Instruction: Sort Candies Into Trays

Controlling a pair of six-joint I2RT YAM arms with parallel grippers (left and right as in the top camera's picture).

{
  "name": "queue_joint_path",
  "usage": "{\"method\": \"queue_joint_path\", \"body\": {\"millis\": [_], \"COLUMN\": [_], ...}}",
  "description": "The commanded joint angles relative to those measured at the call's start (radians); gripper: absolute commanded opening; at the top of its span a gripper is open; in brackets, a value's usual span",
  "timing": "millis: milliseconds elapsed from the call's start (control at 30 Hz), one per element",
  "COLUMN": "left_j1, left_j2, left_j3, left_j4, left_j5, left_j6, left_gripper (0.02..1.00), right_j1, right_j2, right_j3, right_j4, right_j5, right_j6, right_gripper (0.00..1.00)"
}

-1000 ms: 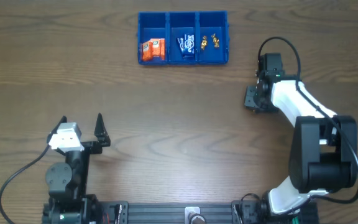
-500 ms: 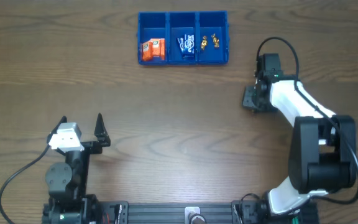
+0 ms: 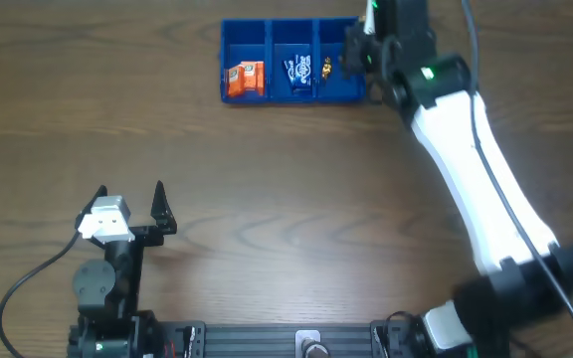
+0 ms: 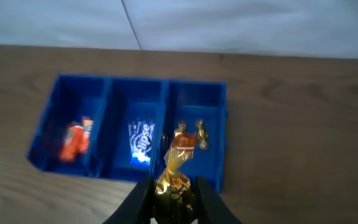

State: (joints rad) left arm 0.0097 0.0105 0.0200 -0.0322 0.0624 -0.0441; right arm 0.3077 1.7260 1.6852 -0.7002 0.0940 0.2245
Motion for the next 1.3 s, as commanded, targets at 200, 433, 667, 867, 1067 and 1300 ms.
{"method": "queue_joint_path", "body": {"millis": [200,433,667,867,1067,1300], "left_j1": [0.003,0.003,0.003,0.003,0.003,0.003], "left_j2": [-0.004,-0.004,-0.004,-0.004,-0.004,-0.004], "left_j3": [-0.015,-0.015,-0.015,-0.015,-0.015,-0.015], "left_j4": [-0.041,-0.041,-0.041,-0.041,-0.041,-0.041], "left_j5": [0.013,0.013,0.013,0.013,0.013,0.013], "left_j6": [0.015,0.015,0.015,0.015,0.015,0.015], "left_gripper": [0.998,0.998,0.998,0.998,0.998,0.998], "right_j1": [-0.01,-0.024,-0.041,-0.043,-0.127,-0.285], "right_j2": [0.429,0.451,0.451,0.339,-0.125,-0.834], "right_j3": [0.27,0.268,0.264,0.224,-0.137,-0.877], "right_j4": [-0.002,0.003,0.002,0.001,0.129,0.459], "right_j5": [0.017,0.018,0.018,0.093,0.108,-0.027], "right_j6": [-0.014,-0.013,-0.013,-0.023,-0.153,-0.177], "right_gripper": [0.191,0.196,0.724,0.998,1.0,0.998]}}
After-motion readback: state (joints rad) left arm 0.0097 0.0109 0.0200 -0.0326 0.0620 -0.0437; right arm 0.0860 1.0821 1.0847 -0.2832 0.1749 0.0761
